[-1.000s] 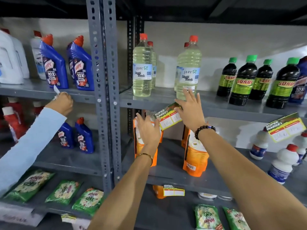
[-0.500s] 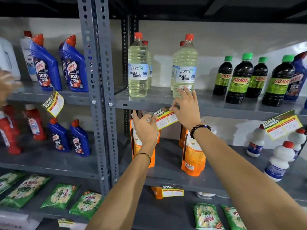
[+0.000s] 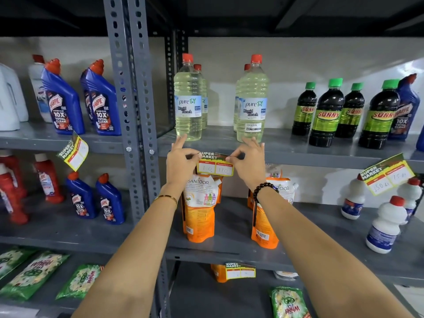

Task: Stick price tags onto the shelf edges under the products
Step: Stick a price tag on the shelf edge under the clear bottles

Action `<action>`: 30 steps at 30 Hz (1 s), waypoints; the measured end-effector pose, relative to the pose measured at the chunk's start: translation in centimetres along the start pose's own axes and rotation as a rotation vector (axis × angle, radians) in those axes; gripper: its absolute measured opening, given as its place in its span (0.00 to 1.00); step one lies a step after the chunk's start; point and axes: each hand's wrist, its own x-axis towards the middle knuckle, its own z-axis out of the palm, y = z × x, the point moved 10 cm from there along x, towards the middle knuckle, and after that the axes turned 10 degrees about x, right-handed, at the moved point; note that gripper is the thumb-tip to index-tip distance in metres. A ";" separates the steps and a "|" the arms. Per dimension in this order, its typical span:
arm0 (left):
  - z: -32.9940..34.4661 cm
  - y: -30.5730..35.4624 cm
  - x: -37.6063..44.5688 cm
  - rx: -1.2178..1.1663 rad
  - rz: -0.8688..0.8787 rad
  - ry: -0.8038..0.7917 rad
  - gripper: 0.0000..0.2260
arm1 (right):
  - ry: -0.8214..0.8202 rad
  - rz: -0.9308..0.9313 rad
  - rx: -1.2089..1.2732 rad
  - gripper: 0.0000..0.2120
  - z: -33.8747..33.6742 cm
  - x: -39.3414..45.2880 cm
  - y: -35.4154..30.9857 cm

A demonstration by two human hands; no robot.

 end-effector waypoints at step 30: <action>1.4 0.6 1.1 0.059 -0.091 0.009 0.17 | 0.001 0.059 -0.190 0.10 1.2 1.7 -1.1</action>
